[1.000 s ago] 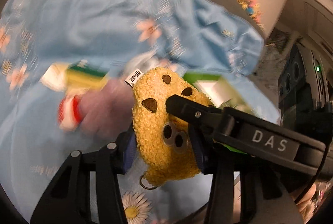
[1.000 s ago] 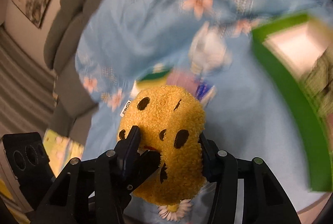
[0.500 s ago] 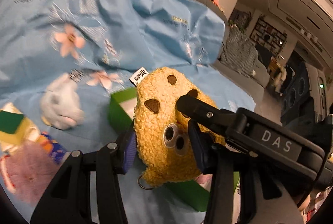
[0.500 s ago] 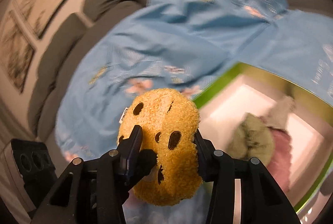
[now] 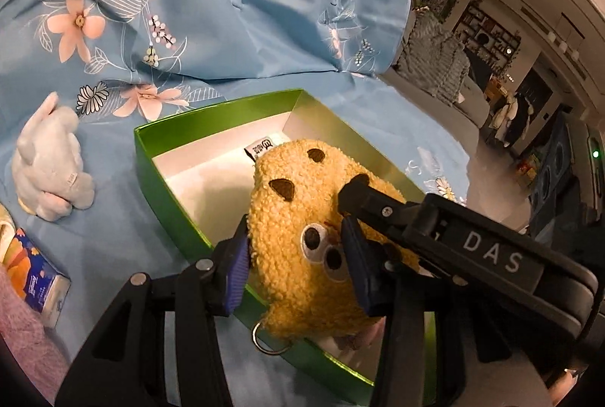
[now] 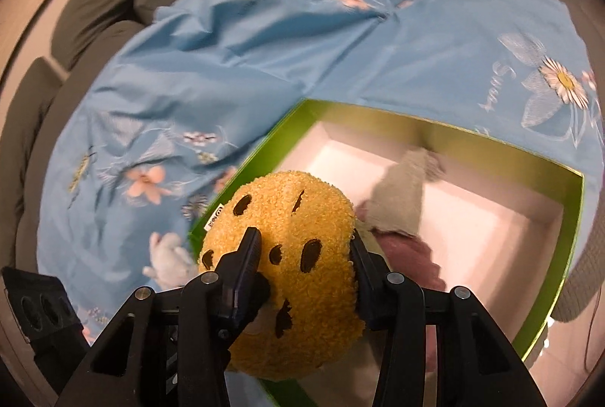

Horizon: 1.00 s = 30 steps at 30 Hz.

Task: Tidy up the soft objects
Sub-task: 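Carry the yellow plush into the green box and release it, then move the right gripper back to the purple mesh bath puff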

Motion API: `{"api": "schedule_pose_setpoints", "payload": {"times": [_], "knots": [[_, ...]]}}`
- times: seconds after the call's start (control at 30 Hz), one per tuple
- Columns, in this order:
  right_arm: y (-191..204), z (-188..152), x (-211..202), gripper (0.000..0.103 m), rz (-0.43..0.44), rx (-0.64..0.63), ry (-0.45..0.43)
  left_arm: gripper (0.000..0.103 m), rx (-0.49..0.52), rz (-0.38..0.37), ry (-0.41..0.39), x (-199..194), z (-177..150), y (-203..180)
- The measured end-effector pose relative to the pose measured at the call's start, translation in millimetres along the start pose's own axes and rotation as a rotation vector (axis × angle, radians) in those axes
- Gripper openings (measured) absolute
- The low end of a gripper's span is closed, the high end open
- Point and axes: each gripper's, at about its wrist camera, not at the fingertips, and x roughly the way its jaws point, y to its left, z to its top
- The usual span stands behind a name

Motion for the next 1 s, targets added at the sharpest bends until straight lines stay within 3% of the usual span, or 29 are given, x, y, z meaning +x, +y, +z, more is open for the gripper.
{"api": "schedule_pose_setpoints", "payload": {"times": [0.1,0.2,0.37,0.47,0.6,0.8,1.0], "knots": [[-6.9,1.3,3.8,0.048,-0.039,-0.003,0.001,0.049,0.011,0.015,-0.007,0.8,-0.9,-1.8],[-10.0,0.1,0.7,0.048,-0.050,-0.010,-0.031,0.058,-0.003,0.008,-0.014,-8.1,-2.5,-0.7],[-10.7,0.6,-14.4,0.076,0.001,0.011,-0.086,0.082,0.000,0.041,-0.110,-49.2,-6.0,0.8],[-5.2,-3.5,-26.0,0.078,0.039,0.007,-0.144,0.088,-0.023,0.125,-0.160,-74.4,-9.2,8.3],[9.8,-10.2,-27.8,0.083,0.066,-0.040,-0.145,0.089,-0.068,0.192,-0.206,-111.4,-21.7,27.3],[35.2,-23.4,-27.8,0.087,0.038,-0.147,-0.163,0.089,-0.140,0.338,-0.237,-164.8,-54.9,66.6],[59.7,-40.1,-24.1,0.087,0.045,-0.239,-0.149,0.089,-0.292,0.458,-0.275,-203.9,-94.8,117.8]]}}
